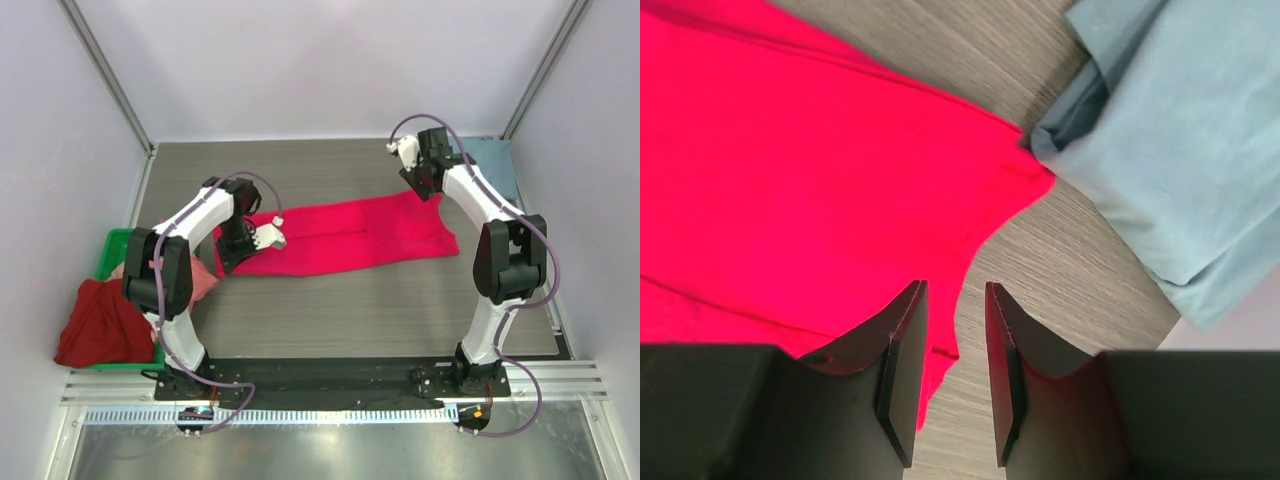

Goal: Fold and stack the t-shirts
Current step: Fold the tshirt

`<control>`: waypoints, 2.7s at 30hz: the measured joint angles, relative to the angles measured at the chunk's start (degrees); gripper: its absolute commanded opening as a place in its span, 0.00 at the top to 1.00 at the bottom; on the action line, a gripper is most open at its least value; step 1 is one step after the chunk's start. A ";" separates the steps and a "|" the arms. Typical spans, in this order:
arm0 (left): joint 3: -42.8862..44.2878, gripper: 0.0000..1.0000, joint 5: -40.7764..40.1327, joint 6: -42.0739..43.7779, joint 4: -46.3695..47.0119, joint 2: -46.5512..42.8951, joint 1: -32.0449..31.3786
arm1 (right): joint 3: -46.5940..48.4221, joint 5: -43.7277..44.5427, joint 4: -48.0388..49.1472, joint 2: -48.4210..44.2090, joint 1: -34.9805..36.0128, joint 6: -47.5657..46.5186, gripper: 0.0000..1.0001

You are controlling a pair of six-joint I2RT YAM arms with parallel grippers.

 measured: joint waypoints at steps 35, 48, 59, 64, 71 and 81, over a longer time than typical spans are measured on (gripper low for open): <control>-10.80 1.00 10.19 -9.09 -3.67 -16.57 -23.69 | 34.34 -3.74 -23.06 31.80 -0.35 7.15 0.66; -2.86 1.00 18.84 -12.20 -4.57 -1.79 -35.10 | 55.01 -4.79 -13.86 44.46 9.35 5.92 0.65; 16.81 0.68 23.21 -15.54 -3.76 12.61 -42.88 | 61.66 -9.88 -0.48 50.31 12.26 11.17 0.62; 16.26 0.69 21.77 -16.13 -3.63 9.09 -43.47 | 56.43 -10.14 2.01 46.84 11.89 13.05 0.60; 8.48 0.73 17.22 -17.92 -2.93 2.29 -40.96 | 41.55 -10.34 3.96 33.48 10.25 14.32 0.60; 2.80 0.74 14.56 -18.40 4.61 8.28 -37.44 | 33.66 -10.36 4.81 29.64 8.63 14.67 0.60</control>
